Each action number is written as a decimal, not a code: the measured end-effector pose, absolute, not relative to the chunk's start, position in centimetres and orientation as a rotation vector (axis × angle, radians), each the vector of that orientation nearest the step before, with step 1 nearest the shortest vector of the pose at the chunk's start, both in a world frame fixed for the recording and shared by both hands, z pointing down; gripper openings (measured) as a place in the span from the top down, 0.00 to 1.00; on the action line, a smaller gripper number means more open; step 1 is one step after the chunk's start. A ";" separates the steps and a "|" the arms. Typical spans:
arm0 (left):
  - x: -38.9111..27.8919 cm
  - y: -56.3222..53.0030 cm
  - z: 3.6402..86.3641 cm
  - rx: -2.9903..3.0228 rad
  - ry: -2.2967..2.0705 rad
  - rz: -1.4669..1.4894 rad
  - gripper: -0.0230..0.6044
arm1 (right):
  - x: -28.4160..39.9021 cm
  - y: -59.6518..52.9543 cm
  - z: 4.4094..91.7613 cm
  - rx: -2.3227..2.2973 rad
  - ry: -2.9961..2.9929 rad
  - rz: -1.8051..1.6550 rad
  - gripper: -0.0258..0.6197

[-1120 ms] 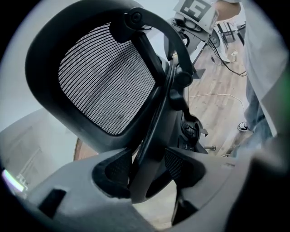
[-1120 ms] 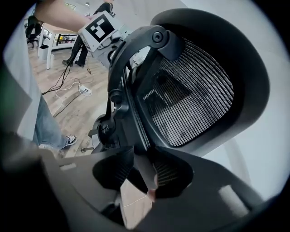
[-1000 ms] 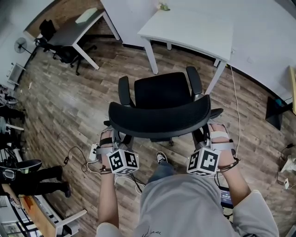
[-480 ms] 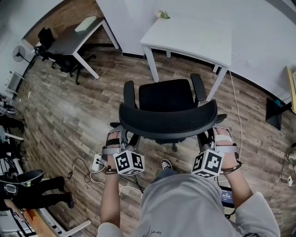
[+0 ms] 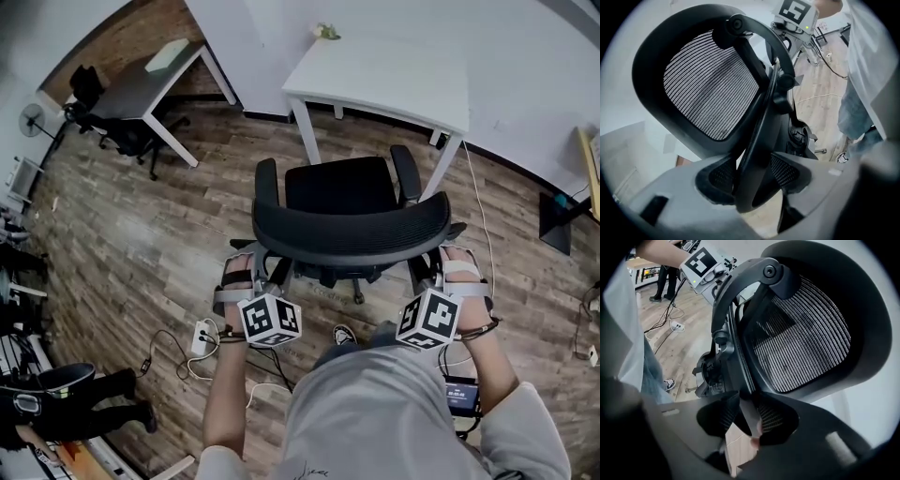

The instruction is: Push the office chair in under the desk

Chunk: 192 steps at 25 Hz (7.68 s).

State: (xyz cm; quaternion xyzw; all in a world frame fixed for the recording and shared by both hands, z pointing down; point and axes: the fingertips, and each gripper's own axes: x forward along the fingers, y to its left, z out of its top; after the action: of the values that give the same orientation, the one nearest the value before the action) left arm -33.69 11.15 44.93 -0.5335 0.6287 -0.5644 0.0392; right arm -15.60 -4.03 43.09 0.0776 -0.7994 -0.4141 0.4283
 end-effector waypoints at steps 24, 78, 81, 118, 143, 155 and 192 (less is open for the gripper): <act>-40.0 6.8 45.3 -1.674 1.805 -1.705 0.60 | -19.9 -6.0 43.2 0.172 -1.947 -1.026 0.77; -53.9 -17.1 46.0 -1.664 1.625 -1.774 0.59 | -31.2 -23.4 43.3 0.305 -2.101 -0.885 0.74; -55.1 -18.1 46.0 -1.648 1.622 -1.799 0.59 | -32.1 -24.0 43.2 0.304 -2.116 -0.894 0.74; -65.2 -24.3 45.9 -1.702 1.436 -1.723 0.59 | -41.7 -26.0 43.0 0.523 -2.098 -0.808 0.73; -71.5 -27.4 46.1 -1.695 1.360 -1.738 0.59 | -47.8 -25.8 42.8 0.646 -2.108 -0.794 0.73; -74.6 -30.2 46.4 -1.664 1.395 -1.808 0.58 | -50.7 -26.7 42.7 0.680 -2.114 -0.763 0.75; -66.6 -40.4 45.4 -1.674 1.444 -1.583 0.61 | -44.0 -44.5 43.1 0.604 -2.124 -0.654 0.71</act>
State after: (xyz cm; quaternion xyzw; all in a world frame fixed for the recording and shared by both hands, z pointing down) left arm -66.60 -40.37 45.44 -0.6020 0.5194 -0.5691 0.2098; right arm -43.97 -44.46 43.15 0.2395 -0.8425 -0.2593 0.4070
